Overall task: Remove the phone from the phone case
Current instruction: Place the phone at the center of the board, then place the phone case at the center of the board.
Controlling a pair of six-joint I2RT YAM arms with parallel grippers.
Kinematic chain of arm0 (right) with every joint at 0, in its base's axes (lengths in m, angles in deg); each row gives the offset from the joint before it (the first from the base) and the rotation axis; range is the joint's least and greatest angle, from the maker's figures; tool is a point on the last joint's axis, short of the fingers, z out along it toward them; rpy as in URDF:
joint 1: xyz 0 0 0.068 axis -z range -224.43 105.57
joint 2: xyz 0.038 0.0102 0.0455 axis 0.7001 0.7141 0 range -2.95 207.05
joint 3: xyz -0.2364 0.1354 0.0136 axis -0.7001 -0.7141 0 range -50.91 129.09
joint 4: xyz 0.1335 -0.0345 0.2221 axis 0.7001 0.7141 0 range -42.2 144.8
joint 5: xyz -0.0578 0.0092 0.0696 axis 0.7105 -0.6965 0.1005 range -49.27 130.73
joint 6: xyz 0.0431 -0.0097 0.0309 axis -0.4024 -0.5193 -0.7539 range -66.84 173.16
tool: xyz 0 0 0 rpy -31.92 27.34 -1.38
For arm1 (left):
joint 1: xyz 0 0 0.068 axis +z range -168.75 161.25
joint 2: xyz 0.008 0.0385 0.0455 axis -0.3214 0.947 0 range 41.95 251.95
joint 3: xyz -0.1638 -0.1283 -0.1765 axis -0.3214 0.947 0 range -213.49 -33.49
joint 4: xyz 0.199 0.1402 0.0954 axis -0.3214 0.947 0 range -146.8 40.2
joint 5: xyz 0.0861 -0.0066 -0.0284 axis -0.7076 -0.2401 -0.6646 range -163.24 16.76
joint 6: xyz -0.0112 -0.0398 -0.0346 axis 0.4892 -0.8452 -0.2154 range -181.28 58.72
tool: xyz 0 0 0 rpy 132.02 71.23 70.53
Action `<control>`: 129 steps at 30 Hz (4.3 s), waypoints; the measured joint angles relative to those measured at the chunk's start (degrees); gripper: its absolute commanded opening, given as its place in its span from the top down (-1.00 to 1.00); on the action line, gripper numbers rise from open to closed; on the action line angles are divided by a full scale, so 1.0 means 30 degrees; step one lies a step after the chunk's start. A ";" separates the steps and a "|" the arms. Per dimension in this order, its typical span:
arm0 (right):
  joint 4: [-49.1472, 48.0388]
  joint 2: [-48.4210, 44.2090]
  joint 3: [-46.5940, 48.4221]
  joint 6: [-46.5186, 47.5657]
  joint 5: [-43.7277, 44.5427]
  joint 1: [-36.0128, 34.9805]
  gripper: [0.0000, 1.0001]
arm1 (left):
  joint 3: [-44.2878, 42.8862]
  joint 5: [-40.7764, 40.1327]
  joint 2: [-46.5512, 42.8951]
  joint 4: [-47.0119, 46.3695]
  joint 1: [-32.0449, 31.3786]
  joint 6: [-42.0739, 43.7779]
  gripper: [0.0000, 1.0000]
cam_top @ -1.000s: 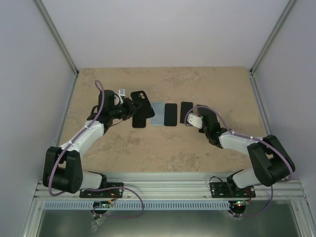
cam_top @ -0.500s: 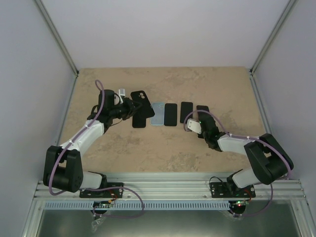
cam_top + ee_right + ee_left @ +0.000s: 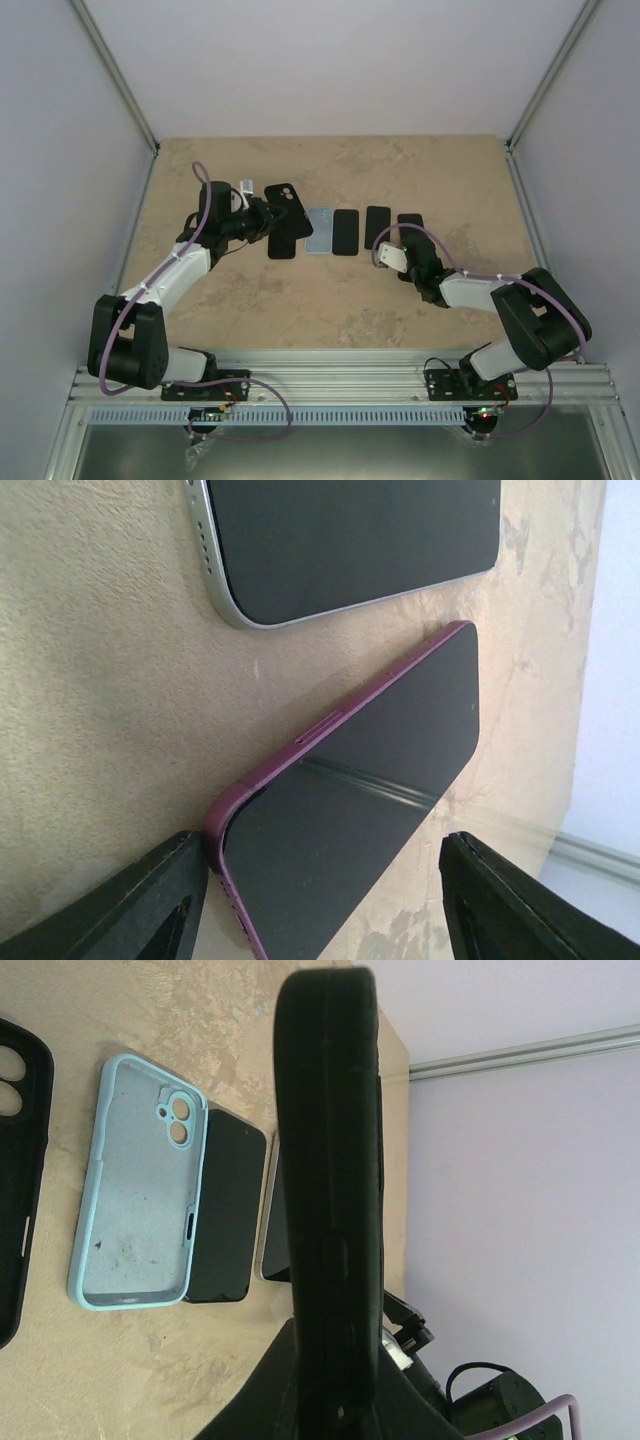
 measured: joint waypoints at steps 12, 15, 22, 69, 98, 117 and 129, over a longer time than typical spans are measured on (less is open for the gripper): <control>-0.0211 0.0182 0.0342 0.0066 -0.0226 0.0036 -0.52 | 0.0000 0.0015 0.0007 0.0000 0.0095 0.0000 1.00; -0.0109 0.0197 0.0444 0.0051 -0.0313 0.0080 -0.55 | 0.0000 0.0007 0.0007 -0.0007 0.0109 0.0000 1.00; 0.0393 0.0204 0.1413 -0.0109 -0.0576 0.0189 -0.58 | 0.0000 0.0007 0.0007 0.0000 0.0197 0.0007 1.00; 1.1183 -0.6178 0.9085 -0.9763 -0.9143 0.1821 -0.95 | -0.4663 -0.1013 0.2630 1.1118 0.6426 1.8389 1.00; 1.1249 -0.5202 0.8896 -1.0105 -1.0236 0.2062 -0.95 | -0.7614 0.2994 1.1409 1.3041 0.7329 2.1995 1.00; 1.1256 -0.4838 0.8896 -1.0105 -1.0397 0.2062 -0.95 | -0.7956 0.1800 1.1941 1.1948 0.7322 2.1303 -0.04; 1.1540 -0.4860 0.8969 -1.0673 -1.1533 0.3045 -0.95 | -1.0418 -0.2506 0.7592 1.2429 0.7322 2.1638 -0.99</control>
